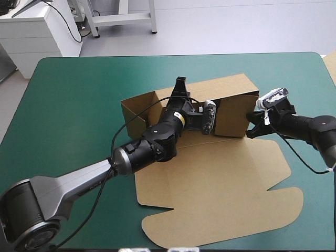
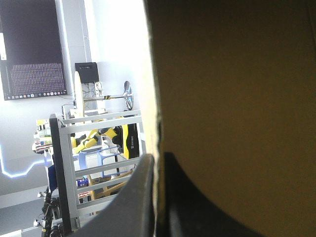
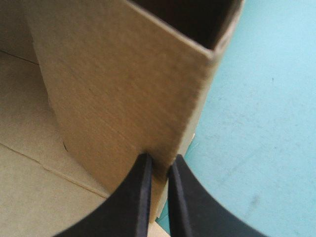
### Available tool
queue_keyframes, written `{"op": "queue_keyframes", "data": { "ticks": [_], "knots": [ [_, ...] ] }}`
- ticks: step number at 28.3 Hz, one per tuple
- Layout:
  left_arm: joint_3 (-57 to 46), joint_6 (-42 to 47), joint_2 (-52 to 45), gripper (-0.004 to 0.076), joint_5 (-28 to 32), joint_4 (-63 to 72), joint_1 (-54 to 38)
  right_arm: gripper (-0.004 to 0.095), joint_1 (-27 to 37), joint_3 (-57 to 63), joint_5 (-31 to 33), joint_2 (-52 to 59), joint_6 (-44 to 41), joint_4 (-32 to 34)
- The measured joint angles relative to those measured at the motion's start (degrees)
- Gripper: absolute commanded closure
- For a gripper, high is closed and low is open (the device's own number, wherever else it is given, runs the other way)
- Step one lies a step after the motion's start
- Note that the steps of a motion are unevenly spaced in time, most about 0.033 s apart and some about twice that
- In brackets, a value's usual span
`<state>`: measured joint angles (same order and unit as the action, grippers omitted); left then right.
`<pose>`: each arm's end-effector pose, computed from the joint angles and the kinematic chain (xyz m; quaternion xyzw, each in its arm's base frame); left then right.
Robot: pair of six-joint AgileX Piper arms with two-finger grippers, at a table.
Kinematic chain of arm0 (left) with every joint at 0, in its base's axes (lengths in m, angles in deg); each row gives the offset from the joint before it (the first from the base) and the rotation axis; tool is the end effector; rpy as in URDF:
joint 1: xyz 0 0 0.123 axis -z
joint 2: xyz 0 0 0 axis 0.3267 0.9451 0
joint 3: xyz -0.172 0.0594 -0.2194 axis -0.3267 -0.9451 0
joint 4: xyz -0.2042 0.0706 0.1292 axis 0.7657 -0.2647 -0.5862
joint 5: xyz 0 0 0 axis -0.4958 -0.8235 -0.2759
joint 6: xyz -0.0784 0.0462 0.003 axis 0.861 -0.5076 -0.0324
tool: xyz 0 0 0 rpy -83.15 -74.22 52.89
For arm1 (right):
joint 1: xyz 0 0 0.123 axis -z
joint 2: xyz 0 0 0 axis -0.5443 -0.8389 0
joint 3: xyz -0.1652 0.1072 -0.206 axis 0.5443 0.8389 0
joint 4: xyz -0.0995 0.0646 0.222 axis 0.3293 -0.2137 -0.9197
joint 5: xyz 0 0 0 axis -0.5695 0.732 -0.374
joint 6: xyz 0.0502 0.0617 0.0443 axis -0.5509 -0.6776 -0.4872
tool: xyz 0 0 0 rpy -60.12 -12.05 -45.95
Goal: Fold the box
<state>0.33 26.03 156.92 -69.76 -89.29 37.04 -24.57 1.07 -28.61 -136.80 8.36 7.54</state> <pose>0.2631 -0.3060 0.3296 0.6666 0.4914 0.2964 0.4757 0.2996 0.0060 0.2712 -0.2577 0.8470 0.1295 0.4466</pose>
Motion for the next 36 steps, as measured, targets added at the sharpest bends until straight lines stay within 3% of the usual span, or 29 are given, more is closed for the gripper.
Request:
{"op": "queue_keyframes", "data": {
  "ticks": [4,6,10,13,19,26,35,36],
  "knots": [
    [0.0,0.0,0.0,0.0731,0.0,0.0,0.0,0.0896,0.0,0.0,0.0,0.0,0.7,-0.2],
    [0.0,0.0,0.0,0.0731,-0.1,0.0,0.0,0.081,0.0,0.0,0.0,0.0,1.8,-0.3],
    [0.0,0.0,-0.1,0.0731,-0.2,0.0,0.0,0.0516,0.0,0.0,0.1,0.1,4.9,-0.3],
    [0.0,0.1,-0.1,0.0731,-0.2,0.1,0.0,0.041,0.0,0.0,0.6,0.1,6.7,-0.5],
    [0.0,0.2,-0.1,0.0731,0.9,0.2,0.0,0.0406,-0.1,0.0,0.5,0.1,12.6,-3.6],
    [0.0,0.6,-0.2,0.0731,0.9,0.0,-0.3,0.045,-0.1,0.0,0.1,-0.8,24.1,-13.4],
    [0.0,0.5,-0.4,0.0731,0.9,0.0,-0.5,0.0507,0.7,-0.2,9.6,-8.9,31.5,-23.4],
    [0.0,0.5,-0.4,0.0731,0.9,0.0,-0.5,0.057,0.7,-0.2,10.1,-9.2,31.6,-23.9]
  ]
}}
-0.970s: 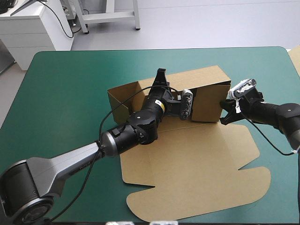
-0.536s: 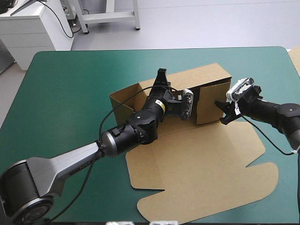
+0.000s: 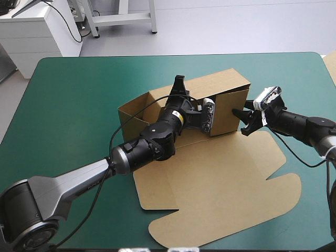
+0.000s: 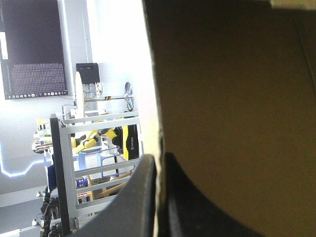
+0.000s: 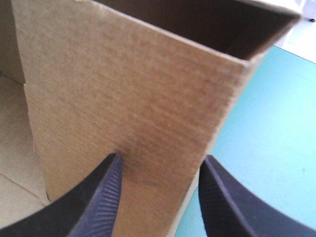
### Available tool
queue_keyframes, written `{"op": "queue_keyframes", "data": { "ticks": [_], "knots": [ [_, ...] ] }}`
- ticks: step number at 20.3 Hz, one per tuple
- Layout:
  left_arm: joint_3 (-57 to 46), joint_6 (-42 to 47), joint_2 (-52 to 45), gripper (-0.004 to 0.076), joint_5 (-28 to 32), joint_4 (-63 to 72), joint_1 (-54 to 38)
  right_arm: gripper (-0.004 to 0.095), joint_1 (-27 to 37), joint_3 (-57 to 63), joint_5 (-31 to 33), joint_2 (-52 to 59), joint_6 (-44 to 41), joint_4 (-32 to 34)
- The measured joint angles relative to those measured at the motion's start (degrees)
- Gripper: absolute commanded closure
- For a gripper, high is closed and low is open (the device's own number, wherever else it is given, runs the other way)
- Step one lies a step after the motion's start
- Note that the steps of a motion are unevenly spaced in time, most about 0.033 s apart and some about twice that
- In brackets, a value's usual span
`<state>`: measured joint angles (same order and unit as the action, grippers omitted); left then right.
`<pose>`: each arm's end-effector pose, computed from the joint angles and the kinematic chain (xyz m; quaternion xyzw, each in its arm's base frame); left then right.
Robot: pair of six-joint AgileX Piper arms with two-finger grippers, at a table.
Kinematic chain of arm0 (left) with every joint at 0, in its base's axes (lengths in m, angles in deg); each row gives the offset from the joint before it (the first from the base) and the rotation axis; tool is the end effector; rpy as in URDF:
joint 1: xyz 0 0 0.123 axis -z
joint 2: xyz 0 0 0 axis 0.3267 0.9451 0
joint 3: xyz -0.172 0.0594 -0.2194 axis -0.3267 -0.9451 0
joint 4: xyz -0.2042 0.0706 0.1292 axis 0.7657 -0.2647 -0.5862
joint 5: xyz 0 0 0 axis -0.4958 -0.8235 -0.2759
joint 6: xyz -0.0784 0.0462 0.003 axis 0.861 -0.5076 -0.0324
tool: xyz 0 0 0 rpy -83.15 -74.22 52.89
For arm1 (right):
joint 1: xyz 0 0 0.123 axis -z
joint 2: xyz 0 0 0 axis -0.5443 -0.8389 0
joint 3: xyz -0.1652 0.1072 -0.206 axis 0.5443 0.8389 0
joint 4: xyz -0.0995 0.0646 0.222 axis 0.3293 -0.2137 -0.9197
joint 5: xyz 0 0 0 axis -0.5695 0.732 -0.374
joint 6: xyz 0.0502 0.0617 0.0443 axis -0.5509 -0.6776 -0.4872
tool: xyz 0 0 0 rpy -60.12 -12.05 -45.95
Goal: Fold the box
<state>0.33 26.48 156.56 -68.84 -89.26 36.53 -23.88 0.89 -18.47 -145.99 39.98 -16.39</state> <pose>0.2646 -0.3039 0.3323 0.6627 0.4930 0.2914 0.4825 0.3257 0.0156 0.2472 -0.3314 0.7654 0.1922 0.5171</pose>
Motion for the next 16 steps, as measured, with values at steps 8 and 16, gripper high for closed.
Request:
{"op": "queue_keyframes", "data": {
  "ticks": [8,16],
  "knots": [
    [0.0,0.0,-0.1,0.0731,0.0,-0.5,0.0,0.0905,-0.9,0.0,0.6,-0.4,-2.4,-1.9],
    [0.0,0.0,-0.1,0.0731,2.8,-0.4,0.0,0.0905,-2.6,0.2,-14.1,13.4,-20.0,14.3]
  ]
}}
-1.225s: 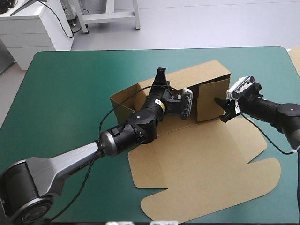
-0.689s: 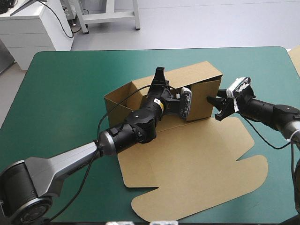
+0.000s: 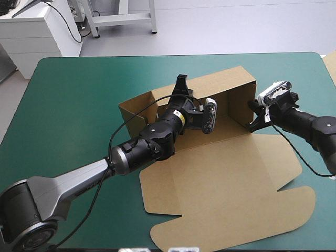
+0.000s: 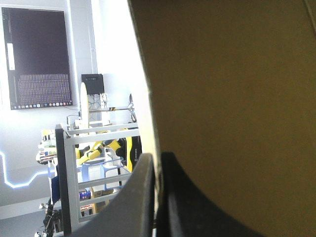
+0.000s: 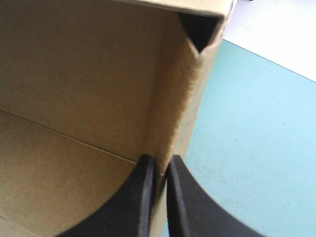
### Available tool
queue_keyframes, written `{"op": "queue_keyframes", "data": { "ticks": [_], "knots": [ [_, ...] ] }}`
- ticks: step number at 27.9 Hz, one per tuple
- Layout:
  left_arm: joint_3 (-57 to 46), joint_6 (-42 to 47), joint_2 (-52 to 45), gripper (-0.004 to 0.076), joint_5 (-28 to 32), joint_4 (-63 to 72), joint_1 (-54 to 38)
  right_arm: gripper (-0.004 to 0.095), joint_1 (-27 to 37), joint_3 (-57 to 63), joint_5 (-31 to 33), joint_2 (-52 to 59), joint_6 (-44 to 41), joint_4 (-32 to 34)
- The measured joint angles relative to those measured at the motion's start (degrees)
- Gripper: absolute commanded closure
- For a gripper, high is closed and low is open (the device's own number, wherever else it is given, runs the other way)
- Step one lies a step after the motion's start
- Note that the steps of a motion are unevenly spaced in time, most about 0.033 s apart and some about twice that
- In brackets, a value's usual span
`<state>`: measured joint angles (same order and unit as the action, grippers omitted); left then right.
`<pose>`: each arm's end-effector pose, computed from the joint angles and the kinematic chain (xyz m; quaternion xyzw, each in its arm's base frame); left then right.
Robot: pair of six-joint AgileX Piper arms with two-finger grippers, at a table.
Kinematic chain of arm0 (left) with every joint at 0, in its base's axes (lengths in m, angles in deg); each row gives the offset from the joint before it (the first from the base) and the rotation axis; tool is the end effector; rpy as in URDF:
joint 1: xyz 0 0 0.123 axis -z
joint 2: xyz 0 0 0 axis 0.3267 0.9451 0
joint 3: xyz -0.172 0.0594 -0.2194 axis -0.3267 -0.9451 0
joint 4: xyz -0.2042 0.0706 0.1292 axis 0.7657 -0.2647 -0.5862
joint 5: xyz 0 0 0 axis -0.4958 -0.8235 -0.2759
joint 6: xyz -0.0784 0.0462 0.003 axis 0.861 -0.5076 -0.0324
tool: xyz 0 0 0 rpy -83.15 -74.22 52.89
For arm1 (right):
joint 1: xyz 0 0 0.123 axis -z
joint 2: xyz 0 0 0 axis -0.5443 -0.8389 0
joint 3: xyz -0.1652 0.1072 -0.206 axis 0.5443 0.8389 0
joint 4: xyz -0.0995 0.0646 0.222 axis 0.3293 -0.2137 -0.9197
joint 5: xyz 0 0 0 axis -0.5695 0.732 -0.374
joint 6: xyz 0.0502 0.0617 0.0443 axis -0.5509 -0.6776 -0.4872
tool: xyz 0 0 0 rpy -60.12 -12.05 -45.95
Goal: Fold the box
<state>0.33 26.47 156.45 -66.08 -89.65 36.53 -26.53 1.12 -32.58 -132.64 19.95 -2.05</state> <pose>0.2631 -0.3076 0.3342 0.6684 0.4782 0.2789 0.4967 0.2944 0.0151 0.3001 -0.2818 0.7982 0.0909 0.5245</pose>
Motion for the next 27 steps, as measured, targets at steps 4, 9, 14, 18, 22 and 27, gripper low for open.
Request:
{"op": "queue_keyframes", "data": {
  "ticks": [4,9,14,18,22,27],
  "knots": [
    [0.0,0.2,-0.1,0.0731,0.7,0.1,0.0,0.0905,0.0,1.4,-0.1,4.0,-9.4,8.4],
    [-0.2,0.0,0.2,0.0731,1.8,1.0,0.0,0.0906,-0.1,7.7,-0.4,5.9,-13.9,10.3],
    [-0.4,0.0,0.4,0.0731,3.2,0.9,0.1,0.0898,-0.4,11.3,-2.7,7.3,-13.3,7.7],
    [-0.4,0.0,0.4,0.0731,3.6,0.8,0.1,0.0751,-0.5,11.7,-3.2,7.5,-12.5,6.0],
    [-0.4,-0.1,0.4,0.0731,4.3,0.6,0.1,0.0468,-0.6,12.1,-3.0,7.2,-11.5,6.0],
    [-0.4,-0.3,0.5,0.0731,5.7,0.3,0.2,0.0357,-1.0,13.0,-1.9,6.2,-7.2,2.0]
  ]
}}
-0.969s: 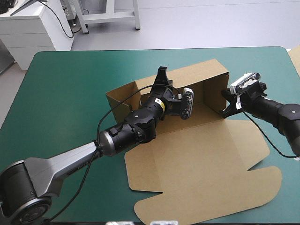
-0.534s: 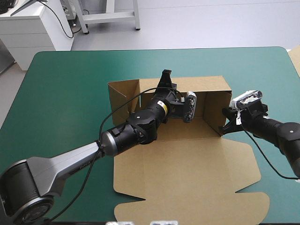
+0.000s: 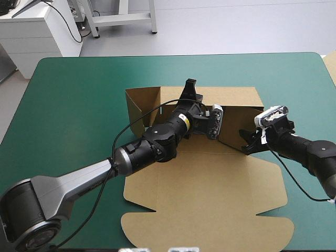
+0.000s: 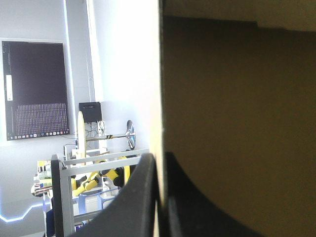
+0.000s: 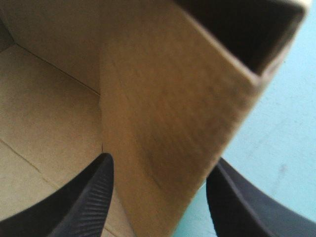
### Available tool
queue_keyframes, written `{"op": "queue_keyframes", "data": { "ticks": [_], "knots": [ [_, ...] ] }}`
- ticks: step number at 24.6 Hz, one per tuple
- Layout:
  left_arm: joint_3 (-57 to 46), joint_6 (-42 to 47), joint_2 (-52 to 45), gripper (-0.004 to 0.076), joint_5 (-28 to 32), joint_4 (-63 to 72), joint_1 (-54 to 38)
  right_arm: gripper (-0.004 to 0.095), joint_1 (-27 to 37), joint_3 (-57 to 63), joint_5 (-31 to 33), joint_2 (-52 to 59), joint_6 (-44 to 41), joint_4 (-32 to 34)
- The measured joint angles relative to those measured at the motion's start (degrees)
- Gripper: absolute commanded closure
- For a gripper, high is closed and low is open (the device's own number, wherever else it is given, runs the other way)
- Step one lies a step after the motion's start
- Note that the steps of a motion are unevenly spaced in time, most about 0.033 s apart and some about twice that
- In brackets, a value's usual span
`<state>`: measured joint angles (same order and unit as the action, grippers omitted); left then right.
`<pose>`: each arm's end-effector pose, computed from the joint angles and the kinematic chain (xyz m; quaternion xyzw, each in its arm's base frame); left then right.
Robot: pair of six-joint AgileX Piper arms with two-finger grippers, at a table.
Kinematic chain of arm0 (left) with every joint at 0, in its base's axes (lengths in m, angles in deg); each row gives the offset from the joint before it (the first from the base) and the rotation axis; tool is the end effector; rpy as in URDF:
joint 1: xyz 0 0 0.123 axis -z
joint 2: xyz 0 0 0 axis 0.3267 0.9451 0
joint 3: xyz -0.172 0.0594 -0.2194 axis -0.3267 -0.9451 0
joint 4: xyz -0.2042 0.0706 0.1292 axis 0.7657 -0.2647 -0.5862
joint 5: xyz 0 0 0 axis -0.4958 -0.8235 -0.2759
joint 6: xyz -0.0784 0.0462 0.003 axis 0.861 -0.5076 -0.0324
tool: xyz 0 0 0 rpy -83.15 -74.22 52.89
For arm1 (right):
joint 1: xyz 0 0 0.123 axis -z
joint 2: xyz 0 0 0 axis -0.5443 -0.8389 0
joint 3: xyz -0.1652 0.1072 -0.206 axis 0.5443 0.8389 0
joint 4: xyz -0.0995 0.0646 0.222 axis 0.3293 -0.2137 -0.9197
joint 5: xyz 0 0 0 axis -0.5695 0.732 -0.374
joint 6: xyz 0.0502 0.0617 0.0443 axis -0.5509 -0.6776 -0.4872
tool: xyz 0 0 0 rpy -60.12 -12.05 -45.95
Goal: Fold the box
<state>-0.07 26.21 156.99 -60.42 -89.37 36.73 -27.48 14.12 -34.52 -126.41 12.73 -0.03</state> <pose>0.2592 -0.3179 0.3297 0.6851 0.4517 0.2464 0.5157 0.2495 0.0212 0.2592 -0.2329 0.8441 0.1230 0.4671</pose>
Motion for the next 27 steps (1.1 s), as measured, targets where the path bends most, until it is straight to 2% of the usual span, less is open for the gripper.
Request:
{"op": "queue_keyframes", "data": {
  "ticks": [6,8,10,13,14,27],
  "knots": [
    [0.0,0.0,0.0,0.0731,-0.7,0.0,0.1,0.0357,0.0,0.1,0.5,-3.5,15.0,-14.3],
    [0.0,0.0,0.0,0.0731,-0.7,0.0,0.1,0.0417,0.0,0.1,0.5,-4.5,18.5,-20.0],
    [0.0,0.0,0.0,0.0731,-0.7,0.0,0.1,0.0597,0.0,0.1,0.6,-5.3,20.9,-23.3],
    [0.0,0.0,0.0,0.0731,-0.9,0.0,0.0,0.0867,0.1,0.1,0.5,-5.8,21.7,-24.3],
    [0.0,0.0,0.0,0.0731,-1.2,0.0,0.0,0.0927,0.1,0.1,0.3,-5.8,21.9,-24.5],
    [0.0,0.0,0.0,0.0729,-0.2,0.9,-0.1,0.0917,0.4,0.1,-4.5,-4.2,20.1,-25.8]
  ]
}}
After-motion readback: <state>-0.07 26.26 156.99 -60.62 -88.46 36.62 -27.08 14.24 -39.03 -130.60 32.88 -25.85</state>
